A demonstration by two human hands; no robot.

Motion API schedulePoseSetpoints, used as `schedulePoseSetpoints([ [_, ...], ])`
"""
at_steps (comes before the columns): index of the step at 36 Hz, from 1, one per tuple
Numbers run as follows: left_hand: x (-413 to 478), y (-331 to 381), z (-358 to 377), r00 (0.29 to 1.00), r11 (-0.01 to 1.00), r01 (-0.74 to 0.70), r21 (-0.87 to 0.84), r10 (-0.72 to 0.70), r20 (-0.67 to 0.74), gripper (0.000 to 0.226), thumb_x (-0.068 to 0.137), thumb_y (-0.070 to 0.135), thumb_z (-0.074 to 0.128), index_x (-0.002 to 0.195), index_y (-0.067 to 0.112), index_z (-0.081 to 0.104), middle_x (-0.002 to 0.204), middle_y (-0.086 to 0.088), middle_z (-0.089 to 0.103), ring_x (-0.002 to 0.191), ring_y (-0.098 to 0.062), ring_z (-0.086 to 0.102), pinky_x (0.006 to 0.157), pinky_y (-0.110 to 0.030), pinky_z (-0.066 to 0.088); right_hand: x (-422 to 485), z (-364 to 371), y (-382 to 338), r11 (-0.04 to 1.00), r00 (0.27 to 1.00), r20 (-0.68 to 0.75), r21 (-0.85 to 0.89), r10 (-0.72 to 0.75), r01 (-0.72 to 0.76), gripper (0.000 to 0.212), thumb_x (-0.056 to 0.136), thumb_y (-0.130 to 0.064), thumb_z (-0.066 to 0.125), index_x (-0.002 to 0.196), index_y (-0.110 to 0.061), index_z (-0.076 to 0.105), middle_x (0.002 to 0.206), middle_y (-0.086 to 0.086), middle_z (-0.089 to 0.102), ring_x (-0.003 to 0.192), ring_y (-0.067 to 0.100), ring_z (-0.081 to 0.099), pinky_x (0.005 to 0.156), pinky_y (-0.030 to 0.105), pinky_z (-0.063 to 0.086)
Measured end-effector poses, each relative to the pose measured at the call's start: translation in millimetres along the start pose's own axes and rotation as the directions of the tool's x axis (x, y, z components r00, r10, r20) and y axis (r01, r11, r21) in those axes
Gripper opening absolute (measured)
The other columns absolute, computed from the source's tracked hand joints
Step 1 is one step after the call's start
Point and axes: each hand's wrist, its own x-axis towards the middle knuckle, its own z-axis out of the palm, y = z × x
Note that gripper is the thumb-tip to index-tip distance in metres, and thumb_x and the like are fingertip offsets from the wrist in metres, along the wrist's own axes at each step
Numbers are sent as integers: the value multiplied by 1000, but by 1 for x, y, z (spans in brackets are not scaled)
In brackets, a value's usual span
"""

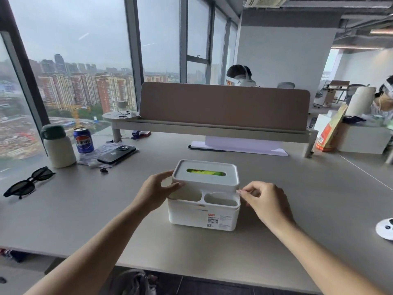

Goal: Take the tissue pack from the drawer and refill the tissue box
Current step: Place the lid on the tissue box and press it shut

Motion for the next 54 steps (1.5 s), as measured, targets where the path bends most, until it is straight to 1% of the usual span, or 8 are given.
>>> schedulePoseSetpoints([
  [6,7,-1,-5,1000,999,-24,42,23,21,84,72,50,76,144,23,44,148,-2,49,136,-17,46,111,-35,37,18,1,3,991,996,21,102,-87,84,20,71,-42,78,83,-31,66,81,-12,67,68,2,56,63,29,45],
  [10,20,10,-12,993,993,-91,74,85,76,107,55,82,63,146,31,41,151,4,45,139,-15,41,112,-41,37,37,6,3,978,966,220,184,-133,93,51,73,-43,78,116,-29,54,120,-5,53,104,11,53,82,27,40],
  [17,45,28,-4,955,995,-69,75,44,294,106,57,72,69,148,26,38,154,5,40,141,-15,36,107,-26,28,59,11,-11,986,882,454,160,-123,55,100,64,-72,64,148,-35,25,156,-11,26,142,13,23,112,37,26],
  [26,62,0,3,946,996,-61,66,37,324,107,47,87,67,141,46,40,152,13,39,142,-15,31,117,-50,29,71,26,-1,981,841,530,194,-105,0,108,53,-81,66,146,-39,30,149,-14,34,133,13,36,111,41,36],
  [35,69,-7,6,923,995,-85,47,61,380,92,50,85,66,134,62,37,152,23,33,142,-13,29,118,-52,26,67,48,17,954,843,519,299,-142,-23,77,60,-83,60,128,-63,32,145,-35,25,141,3,21,119,52,10],
  [44,59,10,1,908,962,-106,253,-10,418,109,48,95,47,145,56,15,160,17,19,147,-27,11,119,-59,8,60,35,4,986,833,541,161,-116,33,103,58,-84,47,148,-41,22,157,-24,12,146,6,9,113,51,-18],
  [51,31,5,6,922,893,-388,227,371,114,66,71,80,51,124,42,62,142,13,54,141,-13,37,118,-54,24,42,27,-12,960,890,410,-102,-198,261,68,86,-66,41,147,-36,30,159,-17,17,148,10,7,118,46,-4],
  [54,7,4,12,873,857,-480,187,488,7,55,73,73,59,111,35,72,121,13,69,117,-2,57,103,-43,45,18,32,-16,918,864,381,-84,-329,387,82,75,-82,22,144,-39,34,157,-19,23,147,6,9,117,38,-5],
])
